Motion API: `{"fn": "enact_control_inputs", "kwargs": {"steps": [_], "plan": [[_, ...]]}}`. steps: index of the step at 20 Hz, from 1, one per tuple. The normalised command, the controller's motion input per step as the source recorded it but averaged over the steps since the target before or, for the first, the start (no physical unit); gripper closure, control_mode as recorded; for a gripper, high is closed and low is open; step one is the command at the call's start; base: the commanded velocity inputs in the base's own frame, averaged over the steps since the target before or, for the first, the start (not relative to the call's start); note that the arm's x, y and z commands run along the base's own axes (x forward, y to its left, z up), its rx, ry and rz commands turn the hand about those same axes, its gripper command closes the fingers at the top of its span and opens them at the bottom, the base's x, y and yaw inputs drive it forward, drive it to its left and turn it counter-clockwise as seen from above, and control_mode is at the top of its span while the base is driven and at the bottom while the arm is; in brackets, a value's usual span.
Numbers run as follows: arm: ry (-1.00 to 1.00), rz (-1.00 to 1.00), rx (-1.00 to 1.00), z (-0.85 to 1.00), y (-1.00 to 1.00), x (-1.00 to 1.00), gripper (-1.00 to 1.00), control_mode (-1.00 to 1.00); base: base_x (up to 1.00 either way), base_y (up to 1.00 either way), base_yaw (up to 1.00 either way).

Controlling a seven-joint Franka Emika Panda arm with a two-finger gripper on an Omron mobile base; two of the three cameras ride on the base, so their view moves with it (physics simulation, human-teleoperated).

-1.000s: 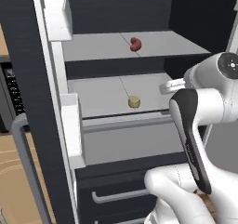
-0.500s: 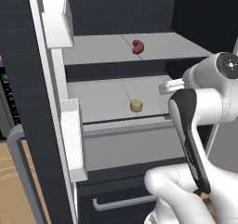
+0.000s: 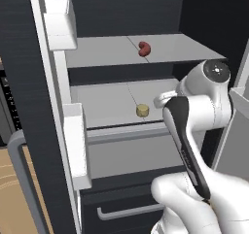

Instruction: Retrieve the sausage and cheese from the fridge and place them on the cutting board on the counter.

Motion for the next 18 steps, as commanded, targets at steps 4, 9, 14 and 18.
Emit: {"fn": "enact_control_inputs", "kwargs": {"steps": [4,9,14,18], "plan": [[0.15,0.02,0.00,-0.40,0.11,0.20,-1.00,-1.00,0.00,0.00,0.00],[0.14,0.00,0.03,-0.43,0.08,0.43,-1.00,-1.00,0.00,0.00,0.00],[0.12,0.00,0.08,-0.34,0.00,0.61,-1.00,-1.00,0.00,0.00,0.00],[0.00,0.00,0.00,-0.54,0.00,0.43,-1.00,-1.00,0.00,0.00,0.00]]}}
